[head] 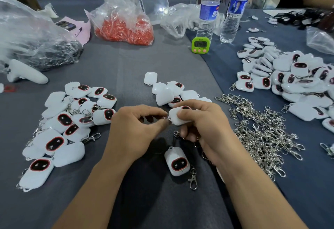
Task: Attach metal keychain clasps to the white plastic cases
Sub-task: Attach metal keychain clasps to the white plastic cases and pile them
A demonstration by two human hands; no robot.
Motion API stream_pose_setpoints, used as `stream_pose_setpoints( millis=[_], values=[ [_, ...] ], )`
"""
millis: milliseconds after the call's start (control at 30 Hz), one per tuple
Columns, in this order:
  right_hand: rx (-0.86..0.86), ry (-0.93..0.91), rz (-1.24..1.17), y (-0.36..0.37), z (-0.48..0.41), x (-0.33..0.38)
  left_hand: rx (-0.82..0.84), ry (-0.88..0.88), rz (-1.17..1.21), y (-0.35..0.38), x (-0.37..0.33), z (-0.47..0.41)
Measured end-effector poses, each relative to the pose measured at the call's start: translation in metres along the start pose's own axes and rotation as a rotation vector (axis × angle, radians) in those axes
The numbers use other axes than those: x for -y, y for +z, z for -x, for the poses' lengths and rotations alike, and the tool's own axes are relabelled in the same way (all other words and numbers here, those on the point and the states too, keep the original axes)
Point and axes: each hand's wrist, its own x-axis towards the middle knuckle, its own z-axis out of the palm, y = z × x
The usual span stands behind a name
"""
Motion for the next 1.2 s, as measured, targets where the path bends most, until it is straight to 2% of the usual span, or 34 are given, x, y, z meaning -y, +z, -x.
stream_pose_setpoints(
  millis=[100, 267, 367, 467, 567, 633, 733, 833, 933, 1067, 1200],
  values=[
    [0.028, 0.052, -0.064, 0.000, 0.001, 0.002, 0.031, -0.018, 0.116, -0.001, 0.002, -0.004],
    [0.024, 0.041, -0.041, 0.000, 0.001, 0.004, 0.062, -0.012, 0.136, -0.001, 0.000, -0.003],
    [0.000, -0.012, 0.084, 0.002, 0.002, -0.001, 0.065, 0.019, -0.045, -0.001, -0.001, -0.001],
    [-0.005, -0.068, 0.134, 0.009, 0.003, -0.007, 0.017, 0.178, -0.314, -0.002, -0.005, 0.002],
    [-0.043, -0.091, 0.129, 0.014, 0.004, -0.010, -0.052, 0.308, -0.439, 0.002, -0.006, 0.005],
    [-0.043, -0.053, 0.030, 0.014, 0.003, -0.009, -0.106, 0.273, -0.381, 0.005, -0.005, 0.005],
    [0.015, 0.010, -0.171, 0.013, 0.003, -0.004, -0.137, 0.058, -0.039, 0.007, -0.004, 0.003],
    [0.037, 0.009, -0.273, 0.011, 0.003, -0.001, -0.099, -0.092, 0.251, 0.007, -0.007, -0.001],
    [0.011, 0.002, -0.292, 0.010, 0.003, -0.001, -0.021, -0.178, 0.401, 0.008, -0.011, -0.002],
    [-0.018, -0.020, -0.304, 0.011, 0.004, 0.000, -0.025, -0.215, 0.417, 0.009, -0.013, -0.003],
    [-0.057, -0.107, -0.242, 0.012, 0.006, -0.002, -0.096, -0.027, 0.159, 0.007, -0.012, 0.000]
  ],
)
